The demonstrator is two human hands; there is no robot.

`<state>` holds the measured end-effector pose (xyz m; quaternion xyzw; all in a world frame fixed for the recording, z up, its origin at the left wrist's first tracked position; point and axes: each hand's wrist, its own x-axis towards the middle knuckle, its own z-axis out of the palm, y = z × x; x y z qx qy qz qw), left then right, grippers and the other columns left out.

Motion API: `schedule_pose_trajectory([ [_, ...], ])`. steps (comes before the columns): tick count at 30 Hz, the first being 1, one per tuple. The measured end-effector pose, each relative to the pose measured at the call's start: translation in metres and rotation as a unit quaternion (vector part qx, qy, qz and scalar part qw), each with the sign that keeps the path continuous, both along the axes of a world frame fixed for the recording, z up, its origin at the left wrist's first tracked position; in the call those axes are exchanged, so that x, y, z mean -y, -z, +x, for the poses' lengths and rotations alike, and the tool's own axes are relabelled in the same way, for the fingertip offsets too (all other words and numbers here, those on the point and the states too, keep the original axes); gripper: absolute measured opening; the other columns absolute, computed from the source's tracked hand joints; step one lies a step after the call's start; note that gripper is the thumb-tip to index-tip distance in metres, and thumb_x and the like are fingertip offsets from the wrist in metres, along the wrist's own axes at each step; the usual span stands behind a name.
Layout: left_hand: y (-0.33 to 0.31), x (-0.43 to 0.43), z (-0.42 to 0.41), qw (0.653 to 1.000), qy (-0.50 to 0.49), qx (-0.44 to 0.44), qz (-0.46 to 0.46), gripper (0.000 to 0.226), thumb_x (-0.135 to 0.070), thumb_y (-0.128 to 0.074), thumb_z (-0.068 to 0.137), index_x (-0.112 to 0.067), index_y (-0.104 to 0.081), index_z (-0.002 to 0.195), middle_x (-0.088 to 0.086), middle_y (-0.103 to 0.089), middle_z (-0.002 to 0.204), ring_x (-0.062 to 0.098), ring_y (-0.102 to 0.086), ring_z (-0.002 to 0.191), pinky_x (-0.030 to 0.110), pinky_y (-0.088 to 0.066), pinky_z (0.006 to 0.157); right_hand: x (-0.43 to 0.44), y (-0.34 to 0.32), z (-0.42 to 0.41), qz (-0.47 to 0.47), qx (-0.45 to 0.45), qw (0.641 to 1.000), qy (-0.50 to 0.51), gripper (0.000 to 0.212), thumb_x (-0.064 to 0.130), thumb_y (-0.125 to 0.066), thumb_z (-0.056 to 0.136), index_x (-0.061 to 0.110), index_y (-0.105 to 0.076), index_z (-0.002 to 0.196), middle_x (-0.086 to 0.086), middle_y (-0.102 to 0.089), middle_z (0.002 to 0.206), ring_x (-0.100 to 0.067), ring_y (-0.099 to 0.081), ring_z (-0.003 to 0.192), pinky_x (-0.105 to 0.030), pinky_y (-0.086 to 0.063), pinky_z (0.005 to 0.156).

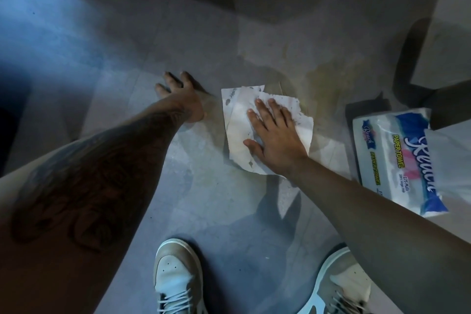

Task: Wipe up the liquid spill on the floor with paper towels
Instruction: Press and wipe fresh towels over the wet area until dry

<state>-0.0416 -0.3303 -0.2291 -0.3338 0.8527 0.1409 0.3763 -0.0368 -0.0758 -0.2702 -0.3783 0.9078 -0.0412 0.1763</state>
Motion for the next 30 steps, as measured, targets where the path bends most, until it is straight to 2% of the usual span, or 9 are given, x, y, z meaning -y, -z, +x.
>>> schedule_pose_trajectory([
  [4,0.001,-0.001,0.0,1.0,0.0,-0.002,-0.004,0.115,-0.035,-0.072,0.086,-0.017,0.019,0.154,0.02,0.026,0.16,0.051,0.013,0.146,0.06,-0.011,0.12,-0.005,-0.01,0.002,-0.035,0.004,0.999,0.019,0.064,0.053,-0.05,0.095,0.022,-0.039,0.15,-0.007,-0.024,0.163,-0.032,-0.016,0.151,-0.052,-0.017,0.121],
  [7,0.0,-0.003,0.0,1.0,0.002,-0.002,-0.01,0.115,-0.036,-0.071,0.086,-0.016,0.019,0.154,0.021,0.025,0.16,0.051,0.013,0.146,0.06,-0.011,0.12,-0.012,-0.016,0.012,-0.034,0.007,0.997,0.064,0.067,0.048,-0.058,0.091,0.027,-0.037,0.151,-0.01,-0.024,0.162,-0.035,-0.019,0.148,-0.05,-0.02,0.12],
  [11,-0.001,-0.004,-0.001,1.0,-0.001,0.0,-0.011,0.116,-0.033,-0.073,0.086,-0.017,0.019,0.154,0.02,0.025,0.16,0.05,0.013,0.147,0.059,-0.011,0.119,-0.009,-0.021,0.026,-0.062,0.051,0.993,0.087,0.066,0.022,-0.063,0.086,0.022,-0.042,0.148,-0.011,-0.032,0.159,-0.037,-0.025,0.145,-0.048,-0.031,0.114],
  [15,-0.002,-0.003,-0.001,1.0,0.002,0.003,-0.015,0.119,-0.038,-0.074,0.084,-0.017,0.018,0.155,0.021,0.024,0.16,0.05,0.011,0.147,0.061,-0.013,0.119,-0.01,-0.02,0.028,-0.15,0.061,0.986,0.031,0.065,-0.008,-0.064,0.064,0.007,-0.064,0.127,-0.011,-0.058,0.136,-0.034,-0.05,0.123,-0.041,-0.052,0.09],
  [20,-0.001,-0.004,-0.001,1.0,0.007,0.005,-0.021,0.12,-0.042,-0.074,0.083,-0.016,0.018,0.155,0.023,0.023,0.16,0.052,0.009,0.146,0.062,-0.014,0.118,-0.012,-0.025,0.019,-0.187,0.13,0.973,0.025,0.05,-0.001,-0.052,0.063,0.01,-0.073,0.108,-0.008,-0.07,0.107,-0.031,-0.062,0.098,-0.034,-0.052,0.075],
  [23,0.0,-0.004,-0.001,1.0,0.011,0.005,-0.025,0.118,-0.041,-0.073,0.084,-0.015,0.018,0.155,0.023,0.022,0.16,0.052,0.01,0.146,0.062,-0.014,0.118,-0.004,-0.049,0.003,-0.228,0.25,0.922,0.188,0.048,-0.001,-0.056,0.079,0.019,-0.069,0.12,0.003,-0.067,0.11,-0.011,-0.065,0.096,-0.021,-0.048,0.085],
  [25,0.001,-0.004,-0.001,1.0,0.011,0.003,-0.023,0.114,-0.035,-0.071,0.087,-0.015,0.018,0.155,0.023,0.023,0.16,0.052,0.011,0.146,0.062,-0.013,0.118,0.003,-0.063,-0.018,-0.261,0.312,0.871,0.275,0.042,-0.008,-0.064,0.084,0.015,-0.069,0.119,0.007,-0.066,0.102,0.006,-0.061,0.08,-0.008,-0.046,0.074],
  [28,0.003,-0.003,0.0,0.999,0.013,0.0,-0.03,0.109,-0.031,-0.068,0.089,-0.015,0.018,0.154,0.023,0.022,0.16,0.052,0.01,0.146,0.062,-0.013,0.118,0.009,-0.08,-0.061,-0.314,0.329,0.83,0.322,0.027,-0.007,-0.069,0.084,0.016,-0.071,0.097,0.004,-0.068,0.082,0.004,-0.058,0.062,-0.014,-0.045,0.061],
  [30,0.004,-0.004,0.0,0.999,0.014,0.0,-0.034,0.108,-0.031,-0.066,0.09,-0.014,0.018,0.154,0.024,0.021,0.16,0.052,0.01,0.146,0.062,-0.014,0.118,0.013,-0.09,-0.091,-0.343,0.367,0.791,0.349,0.019,-0.004,-0.071,0.084,0.013,-0.069,0.091,-0.001,-0.069,0.079,-0.002,-0.062,0.062,-0.02,-0.05,0.06],
])
